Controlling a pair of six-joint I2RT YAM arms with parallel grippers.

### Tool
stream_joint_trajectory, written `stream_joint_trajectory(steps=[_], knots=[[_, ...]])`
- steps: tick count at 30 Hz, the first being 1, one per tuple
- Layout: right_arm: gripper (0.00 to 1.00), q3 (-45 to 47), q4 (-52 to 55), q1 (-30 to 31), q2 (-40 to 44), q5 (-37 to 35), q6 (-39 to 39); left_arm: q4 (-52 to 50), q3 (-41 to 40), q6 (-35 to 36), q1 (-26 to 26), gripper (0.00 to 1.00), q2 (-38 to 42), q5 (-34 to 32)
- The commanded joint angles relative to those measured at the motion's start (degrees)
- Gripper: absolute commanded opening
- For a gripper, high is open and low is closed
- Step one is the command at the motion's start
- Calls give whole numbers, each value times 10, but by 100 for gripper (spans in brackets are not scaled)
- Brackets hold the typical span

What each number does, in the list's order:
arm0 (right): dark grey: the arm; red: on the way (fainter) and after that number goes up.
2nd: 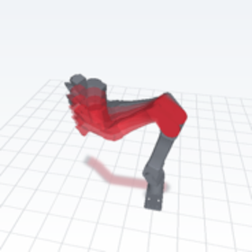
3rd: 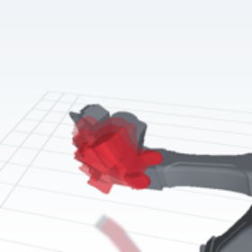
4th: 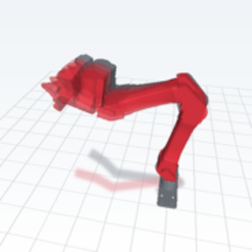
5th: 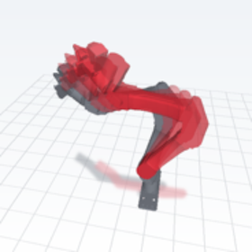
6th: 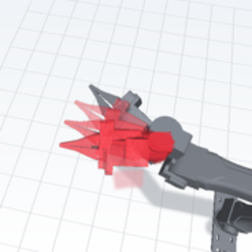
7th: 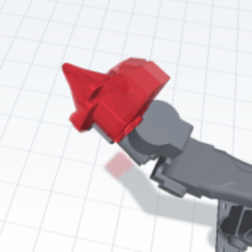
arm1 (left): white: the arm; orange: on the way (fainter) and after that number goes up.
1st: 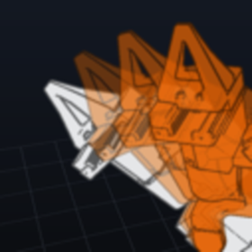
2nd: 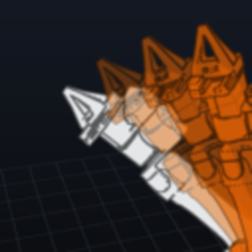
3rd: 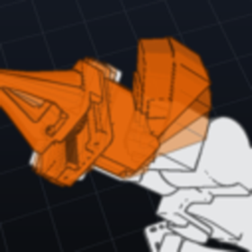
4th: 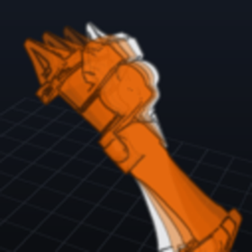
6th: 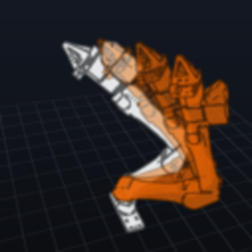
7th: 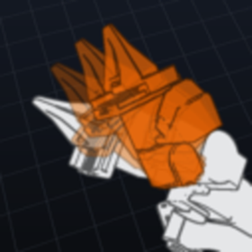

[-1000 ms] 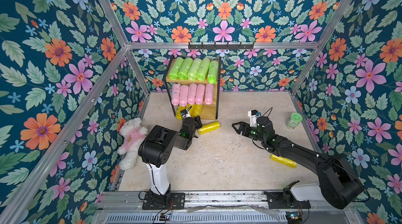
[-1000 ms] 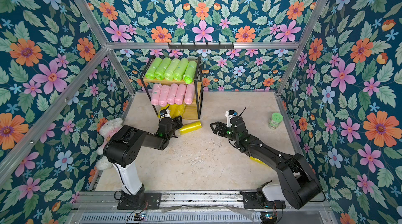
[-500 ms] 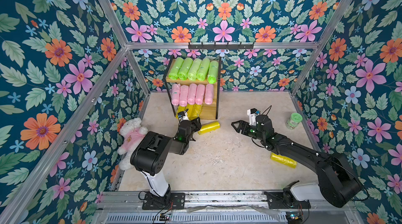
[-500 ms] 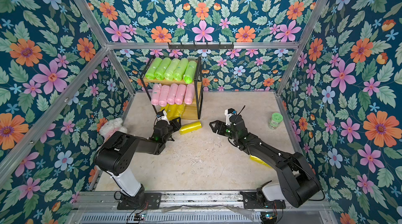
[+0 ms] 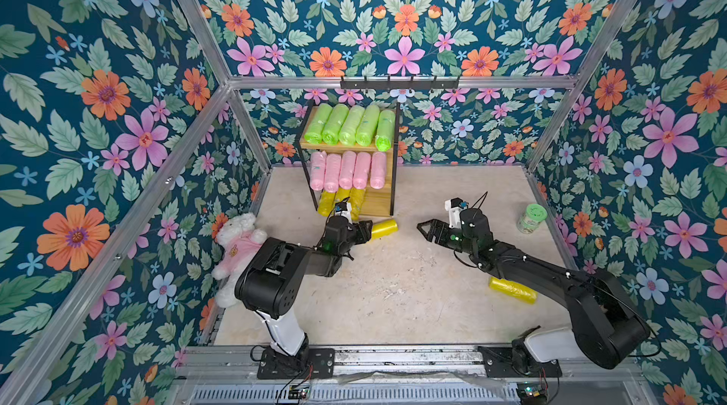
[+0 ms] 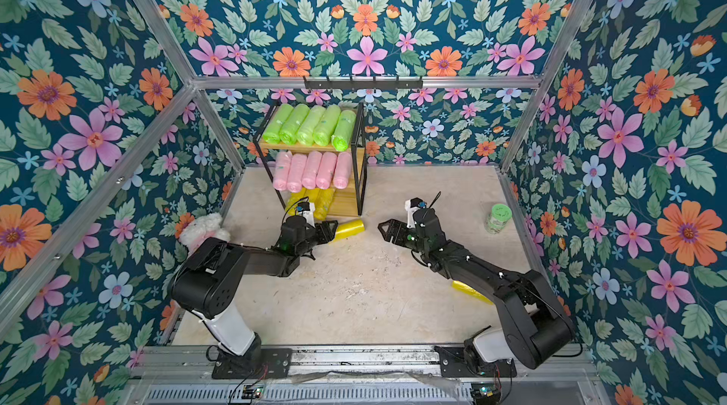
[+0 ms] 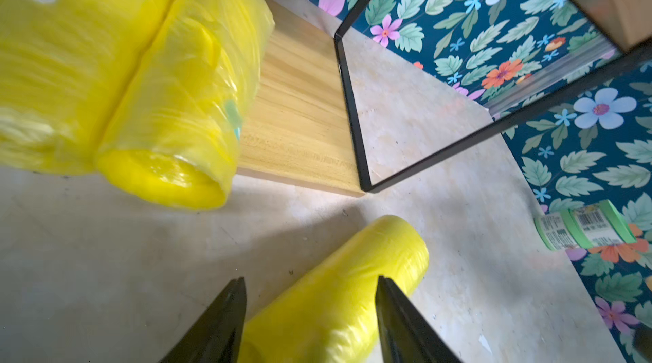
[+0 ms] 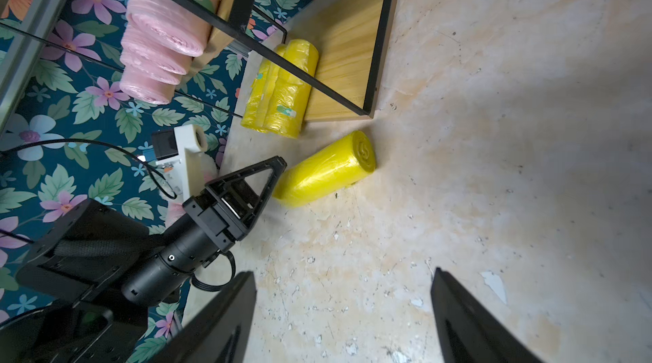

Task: Sort the rolls of trash bags by color and place them on the shelf
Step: Pick up the roll of trash bags from the center of the board.

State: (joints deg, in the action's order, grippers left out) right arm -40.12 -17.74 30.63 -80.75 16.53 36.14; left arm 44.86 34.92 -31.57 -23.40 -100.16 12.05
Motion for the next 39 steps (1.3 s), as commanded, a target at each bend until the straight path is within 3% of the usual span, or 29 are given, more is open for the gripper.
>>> stream_joint_trajectory(steps=[1, 7, 12, 17, 24, 30, 39], knots=[[83, 6, -11, 0, 8, -7, -4, 4, -12, 30, -9, 63, 3, 55], [83, 11, -16, 1, 1, -8, -5, 28, -67, 54, -32, 63, 46, 96], [83, 10, -24, 1, -9, -1, -5, -13, -81, 73, -33, 68, 73, 19], [83, 8, -25, 0, -13, -1, -6, -22, -60, 91, -41, 78, 57, 22], [83, 9, -23, 1, -12, -2, -4, 4, -40, 87, -58, 79, 22, 22], [83, 2, -18, 1, -14, 1, -3, 16, -22, 97, -80, 71, -15, -9], [83, 7, -16, 1, -8, -1, -4, 97, -64, 68, -87, 49, -18, -52]])
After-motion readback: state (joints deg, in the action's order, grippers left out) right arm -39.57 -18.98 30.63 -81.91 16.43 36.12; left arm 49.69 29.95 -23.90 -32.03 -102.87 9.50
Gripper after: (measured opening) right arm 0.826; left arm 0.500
